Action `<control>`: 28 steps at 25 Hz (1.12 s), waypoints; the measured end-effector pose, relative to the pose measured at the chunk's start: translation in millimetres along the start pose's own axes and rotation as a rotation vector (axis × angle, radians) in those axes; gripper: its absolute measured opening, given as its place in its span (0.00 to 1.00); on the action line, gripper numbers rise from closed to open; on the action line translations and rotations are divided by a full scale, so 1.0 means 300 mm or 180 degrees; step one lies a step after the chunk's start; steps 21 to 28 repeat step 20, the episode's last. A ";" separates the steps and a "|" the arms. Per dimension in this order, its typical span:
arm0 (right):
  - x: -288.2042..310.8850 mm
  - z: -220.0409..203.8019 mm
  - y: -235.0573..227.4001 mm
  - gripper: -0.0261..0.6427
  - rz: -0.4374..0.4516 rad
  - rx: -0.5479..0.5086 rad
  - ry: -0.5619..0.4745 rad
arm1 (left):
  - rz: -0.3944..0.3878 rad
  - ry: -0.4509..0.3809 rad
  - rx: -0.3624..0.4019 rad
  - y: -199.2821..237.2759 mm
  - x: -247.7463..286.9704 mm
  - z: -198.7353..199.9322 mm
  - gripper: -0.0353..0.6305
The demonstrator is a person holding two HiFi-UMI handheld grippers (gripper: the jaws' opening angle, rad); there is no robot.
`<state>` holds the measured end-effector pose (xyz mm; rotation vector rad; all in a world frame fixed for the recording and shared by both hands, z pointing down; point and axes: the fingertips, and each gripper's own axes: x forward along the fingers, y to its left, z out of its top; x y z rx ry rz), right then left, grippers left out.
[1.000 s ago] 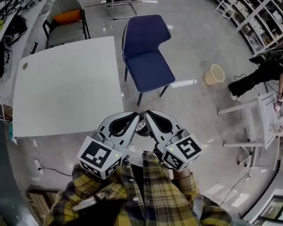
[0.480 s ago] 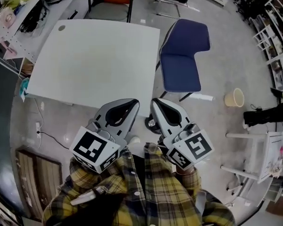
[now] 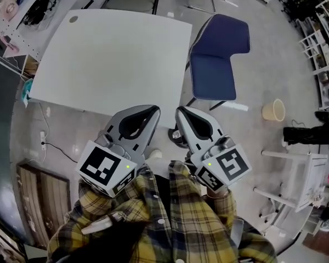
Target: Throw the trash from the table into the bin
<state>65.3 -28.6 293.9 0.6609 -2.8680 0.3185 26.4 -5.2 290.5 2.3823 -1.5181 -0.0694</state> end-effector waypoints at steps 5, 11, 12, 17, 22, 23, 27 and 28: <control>-0.007 -0.010 -0.034 0.04 -0.0059 0.0034 0.0019 | -0.0032 0.0029 0.0018 -0.003 0.033 -0.003 0.07; 0.003 -0.013 -0.058 0.04 -0.0081 0.0114 0.0026 | -0.0129 0.0036 0.0008 0.008 0.083 0.006 0.07; 0.004 -0.014 -0.061 0.04 -0.0079 0.0130 0.0030 | -0.0154 0.0036 -0.0012 0.011 0.091 0.010 0.07; -0.013 0.002 -0.094 0.04 -0.0117 0.0144 -0.0006 | -0.0259 0.0096 0.0084 0.022 0.141 0.030 0.07; -0.018 0.015 -0.113 0.04 -0.0154 0.0143 -0.0044 | -0.0327 0.0169 0.0290 0.032 0.158 0.033 0.07; -0.018 0.015 -0.113 0.04 -0.0154 0.0143 -0.0044 | -0.0327 0.0169 0.0290 0.032 0.158 0.033 0.07; -0.018 0.015 -0.113 0.04 -0.0154 0.0143 -0.0044 | -0.0327 0.0169 0.0290 0.032 0.158 0.033 0.07; -0.018 0.015 -0.113 0.04 -0.0154 0.0143 -0.0044 | -0.0327 0.0169 0.0290 0.032 0.158 0.033 0.07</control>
